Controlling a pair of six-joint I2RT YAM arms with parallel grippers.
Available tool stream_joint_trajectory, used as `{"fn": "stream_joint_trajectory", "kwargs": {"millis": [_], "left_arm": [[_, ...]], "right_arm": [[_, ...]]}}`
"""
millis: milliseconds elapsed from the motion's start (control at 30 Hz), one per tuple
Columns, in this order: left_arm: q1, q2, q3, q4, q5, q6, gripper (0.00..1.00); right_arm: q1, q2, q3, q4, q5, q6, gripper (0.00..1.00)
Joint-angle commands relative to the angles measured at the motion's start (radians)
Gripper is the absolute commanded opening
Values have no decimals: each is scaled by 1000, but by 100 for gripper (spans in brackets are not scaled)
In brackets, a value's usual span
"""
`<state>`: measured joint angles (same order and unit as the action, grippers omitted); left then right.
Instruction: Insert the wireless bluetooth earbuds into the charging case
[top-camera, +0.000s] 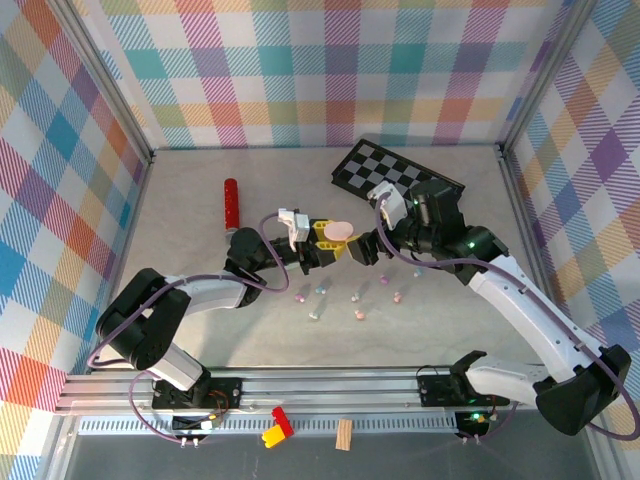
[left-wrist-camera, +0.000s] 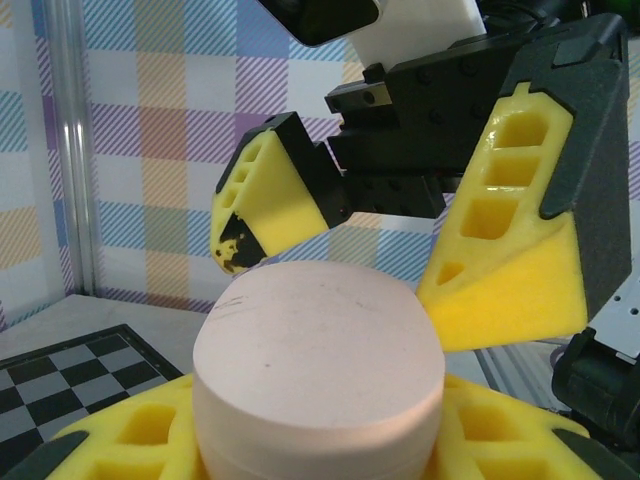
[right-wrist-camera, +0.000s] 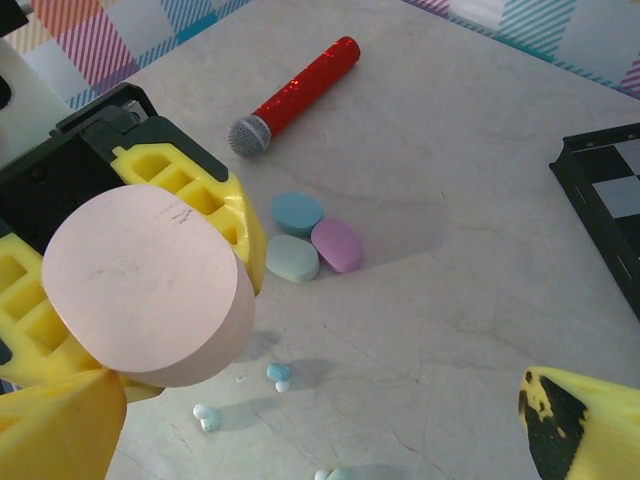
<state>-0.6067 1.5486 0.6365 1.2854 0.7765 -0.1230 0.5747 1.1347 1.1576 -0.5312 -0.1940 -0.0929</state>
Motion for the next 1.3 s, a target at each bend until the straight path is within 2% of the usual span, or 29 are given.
{"fn": "stream_joint_trajectory", "kwargs": {"millis": [0, 300, 567, 733, 800, 900, 1033, 1200, 1267], "left_arm": [[4, -35, -21, 34, 50, 10, 37], [4, -31, -26, 29, 49, 20, 37], [7, -35, -44, 30, 44, 34, 37], [20, -36, -62, 39, 30, 36, 37], [30, -43, -71, 41, 25, 36, 37], [46, -57, -89, 41, 19, 34, 37], [63, -79, -121, 45, 20, 27, 37], [79, -125, -172, 43, 9, 25, 38], [83, -143, -184, 43, 9, 22, 38]], "right_arm": [[1, 4, 36, 49, 44, 32, 99], [1, 22, 61, 100, 74, 138, 99], [1, 62, 120, 66, 101, 179, 98], [1, -45, 66, 90, 64, 211, 99], [-1, -119, 9, 115, 93, 248, 99], [-9, -208, -77, 109, 186, 335, 99], [-26, -301, -184, 38, 244, 493, 100], [-42, -377, -333, -103, 310, 797, 90], [-47, -389, -401, -121, 283, 890, 87]]}}
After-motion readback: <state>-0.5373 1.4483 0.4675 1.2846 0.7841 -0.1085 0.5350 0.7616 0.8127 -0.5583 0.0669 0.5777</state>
